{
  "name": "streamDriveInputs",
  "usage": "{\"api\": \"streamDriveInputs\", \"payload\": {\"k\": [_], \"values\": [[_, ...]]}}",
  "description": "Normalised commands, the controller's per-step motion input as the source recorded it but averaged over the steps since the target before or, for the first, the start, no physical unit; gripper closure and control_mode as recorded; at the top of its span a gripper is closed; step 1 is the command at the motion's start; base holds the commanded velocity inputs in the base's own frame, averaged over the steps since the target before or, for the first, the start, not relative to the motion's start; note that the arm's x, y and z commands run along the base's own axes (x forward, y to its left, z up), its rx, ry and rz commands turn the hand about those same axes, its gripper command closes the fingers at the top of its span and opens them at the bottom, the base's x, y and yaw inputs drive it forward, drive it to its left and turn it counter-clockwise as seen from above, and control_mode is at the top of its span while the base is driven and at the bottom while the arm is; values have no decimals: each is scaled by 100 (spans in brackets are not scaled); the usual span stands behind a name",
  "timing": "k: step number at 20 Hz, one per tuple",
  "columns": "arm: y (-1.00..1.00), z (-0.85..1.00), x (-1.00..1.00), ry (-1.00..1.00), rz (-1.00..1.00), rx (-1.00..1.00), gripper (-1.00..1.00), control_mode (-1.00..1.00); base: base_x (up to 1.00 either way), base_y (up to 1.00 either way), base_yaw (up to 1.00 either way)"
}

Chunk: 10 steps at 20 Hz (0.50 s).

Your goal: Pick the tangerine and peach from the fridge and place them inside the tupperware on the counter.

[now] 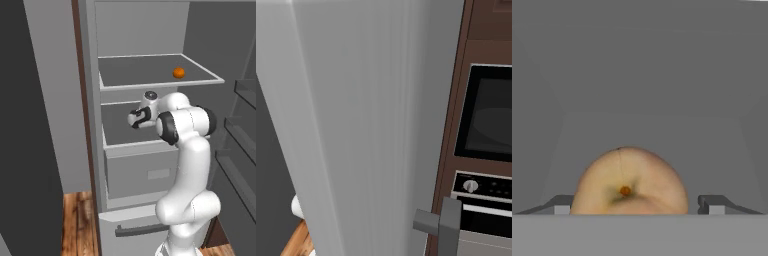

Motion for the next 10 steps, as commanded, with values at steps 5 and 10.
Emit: {"api": "streamDriveInputs", "payload": {"k": [5,10], "values": [[2,-30,3,0,0,6,100,-100,0,0,0],[0,-37,-4,0,2,9,100,-100,0,0,0]]}}
